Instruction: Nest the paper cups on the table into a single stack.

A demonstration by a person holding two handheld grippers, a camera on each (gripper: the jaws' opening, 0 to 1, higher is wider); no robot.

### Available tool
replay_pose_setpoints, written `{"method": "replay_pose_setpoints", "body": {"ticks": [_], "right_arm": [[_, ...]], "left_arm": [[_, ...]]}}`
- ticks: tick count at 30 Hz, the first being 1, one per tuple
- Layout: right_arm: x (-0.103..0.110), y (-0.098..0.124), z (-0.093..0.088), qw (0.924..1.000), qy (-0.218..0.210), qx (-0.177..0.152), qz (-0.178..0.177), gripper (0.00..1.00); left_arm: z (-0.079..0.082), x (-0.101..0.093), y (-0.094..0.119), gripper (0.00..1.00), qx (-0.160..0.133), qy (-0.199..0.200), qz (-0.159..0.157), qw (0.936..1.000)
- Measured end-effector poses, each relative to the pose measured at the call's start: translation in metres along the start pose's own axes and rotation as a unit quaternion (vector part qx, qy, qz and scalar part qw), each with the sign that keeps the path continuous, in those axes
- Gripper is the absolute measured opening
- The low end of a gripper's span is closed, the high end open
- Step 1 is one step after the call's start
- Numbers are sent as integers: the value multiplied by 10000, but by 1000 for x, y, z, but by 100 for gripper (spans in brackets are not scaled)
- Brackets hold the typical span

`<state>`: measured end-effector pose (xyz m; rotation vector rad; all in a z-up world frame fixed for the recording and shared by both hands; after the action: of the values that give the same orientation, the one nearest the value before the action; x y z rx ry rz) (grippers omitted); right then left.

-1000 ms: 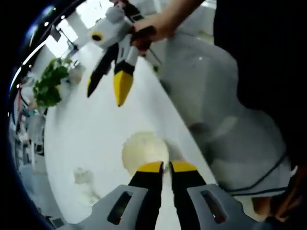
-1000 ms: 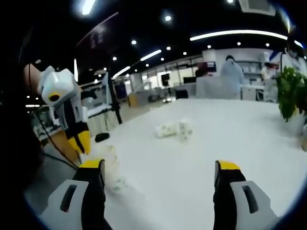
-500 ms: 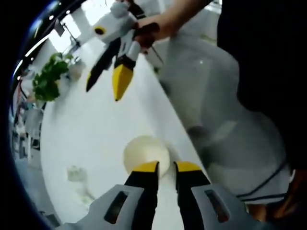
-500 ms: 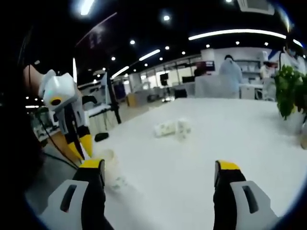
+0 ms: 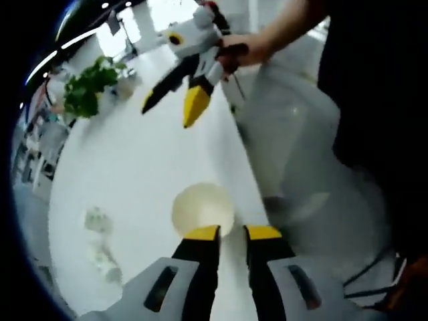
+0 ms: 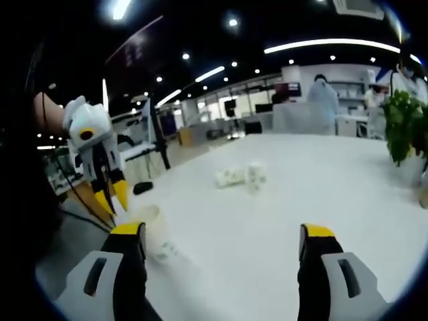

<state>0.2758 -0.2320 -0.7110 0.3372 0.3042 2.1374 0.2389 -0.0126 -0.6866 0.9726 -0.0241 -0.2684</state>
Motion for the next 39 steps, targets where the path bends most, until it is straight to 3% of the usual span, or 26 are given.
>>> {"method": "replay_pose_setpoints", "body": {"ticks": [4,6,9,11,12,15,18,23,25,32,39], "right_arm": [[0,-1,1,10000,15,16,4,94],[2,-1,2,10000,50,36,35,94],[3,-2,3,9999,60,55,63,93],[3,-2,4,9999,87,72,53,94],[3,-2,5,9999,95,77,44,94],[5,-2,6,9999,87,85,96,94],[6,-3,8,9997,145,103,138,94],[8,-4,13,9996,209,104,159,94],[9,-4,15,9996,218,92,169,94],[12,-4,14,9992,287,178,223,94],[14,-6,16,9989,341,214,237,93]], "left_arm": [[-4,-1,8,17,-257,223,126,9993],[-3,-2,10,18,-603,393,206,9972],[-7,-1,16,22,-896,690,378,9929],[-14,1,20,25,-890,1002,581,9893],[-16,1,21,26,-833,966,610,9900],[-14,-2,27,25,-1103,942,715,9868],[-15,-1,33,27,-1379,1207,848,9794],[-22,-1,40,31,-1550,1349,1036,9731],[-22,0,45,33,-1806,1465,1170,9655],[-38,0,55,42,-1931,1770,1472,9538],[-41,3,64,50,-2252,1934,1742,9389]]}}
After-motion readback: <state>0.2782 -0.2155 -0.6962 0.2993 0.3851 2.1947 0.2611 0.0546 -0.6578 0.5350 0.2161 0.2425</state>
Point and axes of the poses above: the point that each gripper's makers call its tool centre point, and the gripper's own axes: y roughly backward along the fingers, x roughly to its left, z roughly out of its top, the point moved 6 cm from there along y, roughly backward along the fingers, and after that the axes turned 10 degrees about -z, right-handed, at the moved point
